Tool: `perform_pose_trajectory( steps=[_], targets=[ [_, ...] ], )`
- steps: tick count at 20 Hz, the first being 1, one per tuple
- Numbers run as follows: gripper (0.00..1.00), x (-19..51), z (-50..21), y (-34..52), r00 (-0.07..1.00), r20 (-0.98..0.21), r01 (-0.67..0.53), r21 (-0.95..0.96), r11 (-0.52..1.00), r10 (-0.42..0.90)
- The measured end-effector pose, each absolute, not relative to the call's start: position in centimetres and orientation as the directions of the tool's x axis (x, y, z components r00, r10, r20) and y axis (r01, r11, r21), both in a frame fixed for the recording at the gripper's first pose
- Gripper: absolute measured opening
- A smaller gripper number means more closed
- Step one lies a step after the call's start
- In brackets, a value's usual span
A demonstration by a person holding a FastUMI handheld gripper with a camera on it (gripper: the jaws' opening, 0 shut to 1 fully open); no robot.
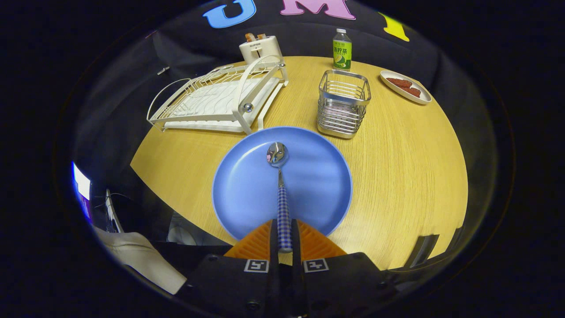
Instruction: Take the plate from the dish rack, then take the spoon from the basket and place it into the plate.
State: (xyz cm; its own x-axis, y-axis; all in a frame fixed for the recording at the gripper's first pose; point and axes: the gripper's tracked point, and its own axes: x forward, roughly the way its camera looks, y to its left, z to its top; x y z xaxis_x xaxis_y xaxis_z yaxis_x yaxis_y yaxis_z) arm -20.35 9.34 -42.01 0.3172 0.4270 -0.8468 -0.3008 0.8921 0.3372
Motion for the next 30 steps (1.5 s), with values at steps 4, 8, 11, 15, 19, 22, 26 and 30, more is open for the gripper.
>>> perform_pose_trajectory(
  steps=[4, 8, 11, 15, 19, 22, 26, 30],
  targets=[
    [0.15, -20.6, -42.7, 9.2, 0.308, -0.861, -0.307, 0.313, 0.899, 0.405],
    [0.20, -20.3, -42.8, 8.8, 0.308, -0.865, -0.291, 0.311, 0.905, 0.396],
    [0.35, -19.7, -42.7, 8.5, 0.324, -0.858, -0.263, 0.323, 0.909, 0.398],
    [0.60, -19.2, -42.6, 7.9, 0.345, -0.855, -0.242, 0.318, 0.917, 0.388],
    [0.87, -19.0, -42.2, 8.0, 0.357, -0.845, -0.242, 0.327, 0.914, 0.397],
    [0.97, -18.5, -40.8, 8.4, 0.390, -0.823, -0.244, 0.340, 0.908, 0.413],
    [0.98, -16.2, -36.9, 8.5, 0.482, -0.765, -0.261, 0.340, 0.903, 0.427],
    [0.98, -12.5, -30.9, 8.2, 0.599, -0.679, -0.267, 0.331, 0.905, 0.425]
  ],
)
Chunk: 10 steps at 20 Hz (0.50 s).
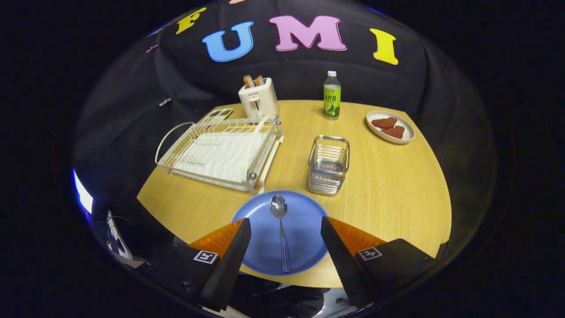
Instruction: Take the plate from the dish rack, then take the spoon from the basket and place it into the plate.
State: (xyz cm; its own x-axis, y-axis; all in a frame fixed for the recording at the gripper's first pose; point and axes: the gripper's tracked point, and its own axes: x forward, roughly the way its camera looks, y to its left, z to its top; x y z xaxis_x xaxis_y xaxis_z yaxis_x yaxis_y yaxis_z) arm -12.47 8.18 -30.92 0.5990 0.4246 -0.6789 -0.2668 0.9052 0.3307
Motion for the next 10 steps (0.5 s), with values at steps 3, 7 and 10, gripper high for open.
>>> perform_pose_trajectory(
  steps=[3, 7, 10],
  targets=[
    [0.98, -9.3, -25.5, 7.1, 0.693, -0.593, -0.267, 0.315, 0.911, 0.409],
    [0.98, -5.8, -18.7, 4.9, 0.801, -0.471, -0.247, 0.304, 0.920, 0.370],
    [0.98, -4.2, -14.4, 2.8, 0.857, -0.392, -0.231, 0.285, 0.930, 0.333]
  ],
)
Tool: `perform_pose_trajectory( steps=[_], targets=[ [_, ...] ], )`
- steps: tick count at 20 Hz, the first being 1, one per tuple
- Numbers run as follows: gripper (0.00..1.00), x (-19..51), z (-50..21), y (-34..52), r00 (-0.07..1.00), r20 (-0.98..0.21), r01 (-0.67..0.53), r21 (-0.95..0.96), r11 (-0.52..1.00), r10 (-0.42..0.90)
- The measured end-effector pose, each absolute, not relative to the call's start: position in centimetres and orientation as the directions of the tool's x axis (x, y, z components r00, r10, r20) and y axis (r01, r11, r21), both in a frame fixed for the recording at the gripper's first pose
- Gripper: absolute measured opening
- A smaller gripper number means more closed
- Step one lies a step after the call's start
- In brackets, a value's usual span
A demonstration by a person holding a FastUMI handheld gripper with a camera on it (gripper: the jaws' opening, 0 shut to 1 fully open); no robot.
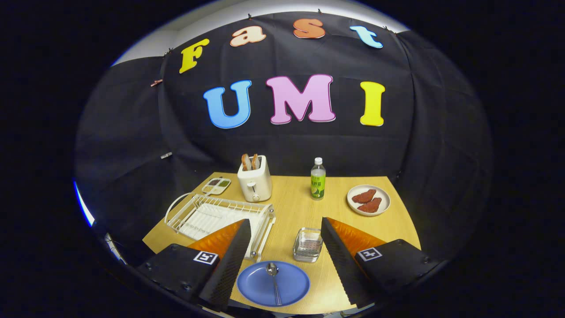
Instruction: Take the plate from the dish rack, then take the spoon from the basket and place it into the plate.
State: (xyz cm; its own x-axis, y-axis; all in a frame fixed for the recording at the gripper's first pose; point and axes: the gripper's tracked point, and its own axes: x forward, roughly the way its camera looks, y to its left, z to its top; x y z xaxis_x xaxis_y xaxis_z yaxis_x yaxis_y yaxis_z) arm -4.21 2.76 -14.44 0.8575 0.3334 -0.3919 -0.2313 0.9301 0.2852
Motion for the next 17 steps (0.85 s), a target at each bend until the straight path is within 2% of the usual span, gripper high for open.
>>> perform_pose_trajectory(
  steps=[10, 17],
  targets=[
    [0.99, -1.0, -3.2, -2.7, 0.968, -0.136, -0.183, 0.186, 0.965, 0.210],
    [0.99, -0.5, -1.0, -4.1, 0.978, -0.088, -0.174, 0.176, 0.969, 0.191]
  ],
)
